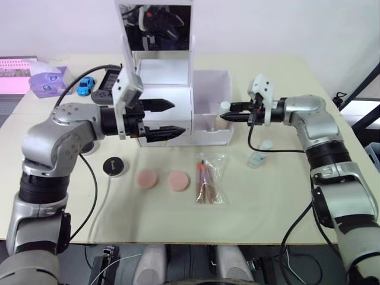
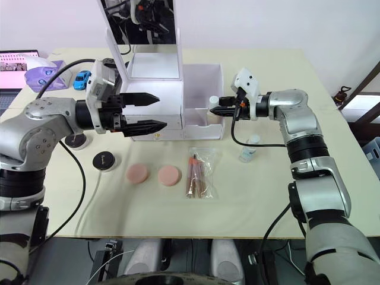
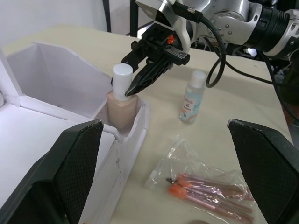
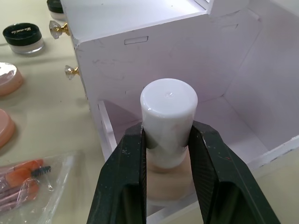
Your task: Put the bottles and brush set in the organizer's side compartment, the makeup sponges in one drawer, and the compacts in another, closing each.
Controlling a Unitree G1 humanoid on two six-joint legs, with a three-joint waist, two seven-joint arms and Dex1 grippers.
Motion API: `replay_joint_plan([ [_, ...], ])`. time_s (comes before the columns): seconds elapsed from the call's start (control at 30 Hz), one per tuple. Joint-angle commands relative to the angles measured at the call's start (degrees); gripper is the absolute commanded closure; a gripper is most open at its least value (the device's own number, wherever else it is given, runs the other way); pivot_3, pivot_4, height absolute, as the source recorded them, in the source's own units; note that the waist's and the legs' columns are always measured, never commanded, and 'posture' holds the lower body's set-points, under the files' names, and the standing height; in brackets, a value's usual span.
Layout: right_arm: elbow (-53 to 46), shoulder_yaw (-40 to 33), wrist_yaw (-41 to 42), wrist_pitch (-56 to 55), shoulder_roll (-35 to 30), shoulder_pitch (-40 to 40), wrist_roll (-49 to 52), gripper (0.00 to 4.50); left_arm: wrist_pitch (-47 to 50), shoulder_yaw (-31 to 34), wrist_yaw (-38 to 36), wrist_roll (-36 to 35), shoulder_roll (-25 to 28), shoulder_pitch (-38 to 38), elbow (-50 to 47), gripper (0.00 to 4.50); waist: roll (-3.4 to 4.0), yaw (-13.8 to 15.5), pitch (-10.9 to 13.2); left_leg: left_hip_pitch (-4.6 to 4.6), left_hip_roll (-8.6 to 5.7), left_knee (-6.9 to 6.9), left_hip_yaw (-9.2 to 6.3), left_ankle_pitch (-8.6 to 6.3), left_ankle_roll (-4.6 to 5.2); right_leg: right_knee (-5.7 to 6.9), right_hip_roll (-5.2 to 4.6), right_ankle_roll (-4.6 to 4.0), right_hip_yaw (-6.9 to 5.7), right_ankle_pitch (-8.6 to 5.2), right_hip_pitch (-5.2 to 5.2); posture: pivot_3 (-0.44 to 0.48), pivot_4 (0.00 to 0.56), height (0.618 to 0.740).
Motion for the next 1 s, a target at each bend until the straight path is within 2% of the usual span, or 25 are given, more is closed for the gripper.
replay_joint_plan([
  [0.03, -1.07, -2.56, 0.36, 0.61, -0.73, -1.93, 0.20, 2.33, -1.09, -0.02, -0.65, 0.25, 0.15, -1.44, -0.28, 0.00, 0.00, -0.08, 0.00, 0.00, 0.00, 0.00, 0.00, 0.00, 0.00, 0.00, 0.00, 0.00, 0.00, 0.00, 0.00, 0.000, 0.150, 0.740],
  [0.13, -5.11, -4.89, 0.21, 3.58, -1.73, -1.33, 2.13, 0.75, -1.82, -0.29, -1.31, 0.82, 0.41, -1.54, 0.34, 0.00, 0.01, -0.19, 0.00, 0.00, 0.00, -0.04, 0.00, 0.00, 0.00, 0.00, 0.00, 0.00, 0.00, 0.00, -0.02, 0.000, 0.150, 0.740],
  [0.17, -6.25, -5.81, -0.07, 4.48, -2.35, -0.69, 2.59, 0.30, -2.25, -0.01, -1.18, 1.11, 0.41, -1.61, 0.64, 0.00, 0.01, -0.19, 0.00, 0.00, 0.00, -0.05, 0.00, 0.00, 0.00, 0.00, 0.00, 0.01, 0.00, 0.00, -0.02, 0.000, 0.150, 0.740],
  [0.2, -7.51, -6.59, -0.23, 5.28, -3.02, 0.22, 2.79, 0.09, -2.32, 0.48, -0.80, 1.17, 0.35, -1.68, 0.93, 0.00, 0.01, -0.17, 0.01, 0.00, 0.00, -0.06, 0.00, 0.00, 0.00, 0.00, 0.01, 0.01, 0.00, 0.00, -0.04, 0.000, 0.150, 0.740],
  [0.37, -18.18, -13.36, -2.03, 13.40, -6.42, 5.84, 8.30, 0.09, -3.98, 2.65, -2.01, 1.54, 2.97, 0.73, 2.14, 0.00, 0.01, -0.07, 0.00, 0.00, 0.00, -0.08, -0.01, 0.00, 0.00, -0.01, 0.01, 0.03, 0.00, 0.00, -0.03, 0.000, 0.150, 0.740],
  [0.57, -27.55, -26.65, -6.06, 21.26, -14.05, 16.35, 15.00, 0.09, -12.89, 10.02, -3.85, 5.55, 9.07, 4.93, 15.46, 0.00, 0.02, -0.01, 0.01, 0.02, 0.01, -0.07, 0.00, 0.00, 0.00, 0.01, 0.01, -0.07, 0.00, -0.05, -0.03, 0.000, 0.150, 0.740],
  [0.67, -27.03, -33.09, -7.37, 21.26, -17.62, 24.18, 15.36, 0.09, -16.95, 13.29, -6.94, 7.25, 13.54, 8.22, 24.52, 0.00, 0.00, -0.09, 0.00, 0.03, 0.03, -0.07, 0.04, -0.01, 0.01, -0.01, 0.01, -0.20, 0.00, -0.12, -0.03, 0.000, 0.150, 0.740],
  [0.77, -26.10, -36.47, -8.86, 19.37, -18.85, 29.63, 14.78, 0.09, -21.59, 14.47, -8.81, 9.26, 15.65, 9.84, 30.89, 0.00, 0.00, -0.08, -0.01, 0.05, 0.05, -0.06, 0.10, -0.01, 0.02, -0.02, 0.00, -0.21, 0.03, -0.12, -0.02, 0.000, 0.150, 0.740],
  [0.83, -23.64, -40.36, -11.16, 15.38, -19.22, 36.51, 12.25, 0.09, -26.72, 16.53, -8.65, 11.50, 17.41, 11.36, 39.67, 0.00, 0.00, -0.01, -0.01, 0.05, 0.06, -0.04, 0.11, -0.01, 0.02, -0.02, 0.00, -0.26, 0.03, -0.10, -0.02, 0.000, 0.150, 0.740],
  [1.0, -22.28, -43.26, -14.26, 9.48, -17.84, 44.97, 10.76, 0.09, -36.67, 17.97, -8.79, 14.82, 18.56, 11.72, 54.16, 0.00, 0.03, 0.02, -0.01, 0.08, 0.11, -0.06, 0.18, -0.01, 0.02, -0.01, 0.02, -0.28, 0.05, -0.10, -0.03, 0.000, 0.150, 0.740],
])
